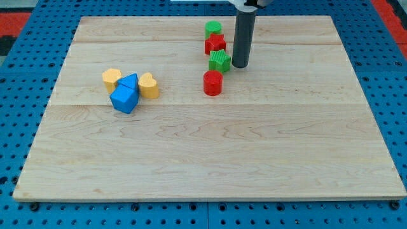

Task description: Point at the red circle

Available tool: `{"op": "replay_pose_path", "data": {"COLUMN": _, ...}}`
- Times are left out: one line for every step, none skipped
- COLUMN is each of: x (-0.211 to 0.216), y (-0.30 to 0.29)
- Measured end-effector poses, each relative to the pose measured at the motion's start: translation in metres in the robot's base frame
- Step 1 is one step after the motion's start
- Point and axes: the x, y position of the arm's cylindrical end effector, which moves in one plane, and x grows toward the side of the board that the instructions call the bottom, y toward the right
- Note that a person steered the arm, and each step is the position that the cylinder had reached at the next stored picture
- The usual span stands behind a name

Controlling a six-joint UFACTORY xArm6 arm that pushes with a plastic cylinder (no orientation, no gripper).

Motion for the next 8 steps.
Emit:
{"op": "replay_pose_path", "data": {"x": 0.0, "y": -0.008}}
{"op": "replay_pose_path", "data": {"x": 0.005, "y": -0.008}}
{"op": "replay_pose_path", "data": {"x": 0.005, "y": 0.0}}
{"op": "replay_pose_path", "data": {"x": 0.044, "y": 0.049}}
{"op": "replay_pose_path", "data": {"x": 0.137, "y": 0.053}}
{"op": "replay_pose_path", "data": {"x": 0.215, "y": 0.012}}
{"op": "replay_pose_path", "data": {"x": 0.249, "y": -0.062}}
{"op": "replay_pose_path", "data": {"x": 0.249, "y": -0.176}}
